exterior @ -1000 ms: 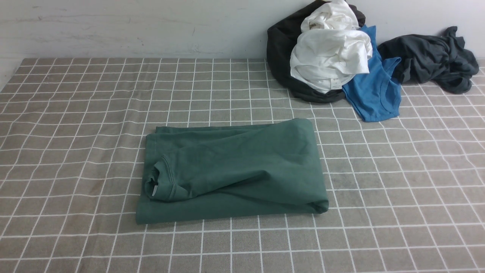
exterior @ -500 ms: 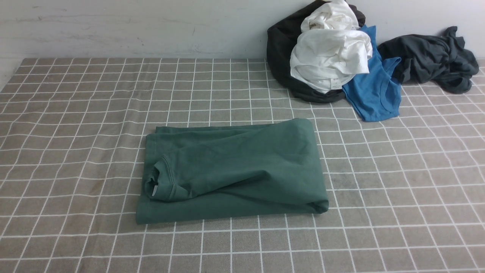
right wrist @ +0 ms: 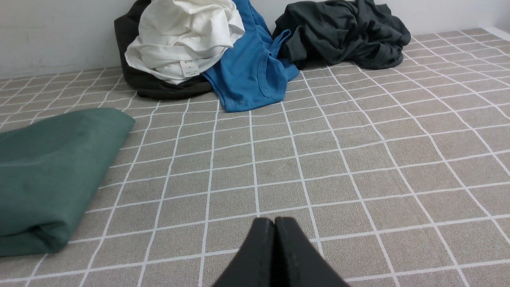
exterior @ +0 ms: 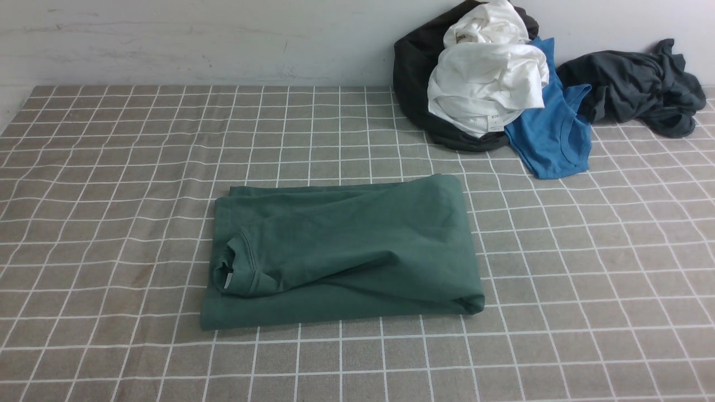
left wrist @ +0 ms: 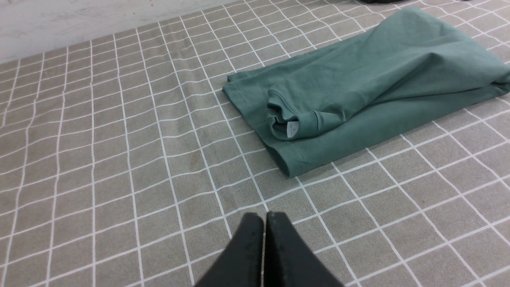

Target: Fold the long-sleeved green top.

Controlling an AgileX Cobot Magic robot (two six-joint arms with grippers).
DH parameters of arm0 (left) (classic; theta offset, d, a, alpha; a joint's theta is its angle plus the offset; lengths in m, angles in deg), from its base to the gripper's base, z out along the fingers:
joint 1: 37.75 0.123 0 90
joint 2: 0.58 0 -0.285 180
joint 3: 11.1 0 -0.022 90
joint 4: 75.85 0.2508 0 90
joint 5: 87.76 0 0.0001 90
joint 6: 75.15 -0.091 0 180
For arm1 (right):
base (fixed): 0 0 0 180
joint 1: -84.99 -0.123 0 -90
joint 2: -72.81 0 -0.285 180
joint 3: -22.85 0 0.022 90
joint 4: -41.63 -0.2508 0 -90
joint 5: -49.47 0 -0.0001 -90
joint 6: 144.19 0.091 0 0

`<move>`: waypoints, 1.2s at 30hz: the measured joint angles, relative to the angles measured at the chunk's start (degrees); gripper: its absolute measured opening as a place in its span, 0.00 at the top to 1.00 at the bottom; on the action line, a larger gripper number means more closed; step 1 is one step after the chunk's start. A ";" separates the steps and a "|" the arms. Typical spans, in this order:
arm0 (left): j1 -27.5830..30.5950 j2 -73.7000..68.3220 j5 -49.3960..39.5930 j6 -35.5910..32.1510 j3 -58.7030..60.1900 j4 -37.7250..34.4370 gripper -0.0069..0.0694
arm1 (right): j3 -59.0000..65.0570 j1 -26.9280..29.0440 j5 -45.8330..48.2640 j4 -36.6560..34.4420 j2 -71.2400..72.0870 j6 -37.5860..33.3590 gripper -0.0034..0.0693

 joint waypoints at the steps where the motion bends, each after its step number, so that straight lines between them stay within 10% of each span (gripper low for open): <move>1: 0.00 0.00 0.06 0.00 0.00 -0.03 0.92 | 0.00 0.00 0.00 0.00 0.00 0.00 0.97; 14: 13.69 0.00 30.58 -0.29 15.17 -3.40 0.92 | 0.00 0.00 0.00 -0.09 0.00 0.00 0.97; 36: 16.04 -0.07 34.21 -0.26 28.73 -5.31 0.92 | -0.04 0.00 0.07 -0.14 0.00 0.00 0.97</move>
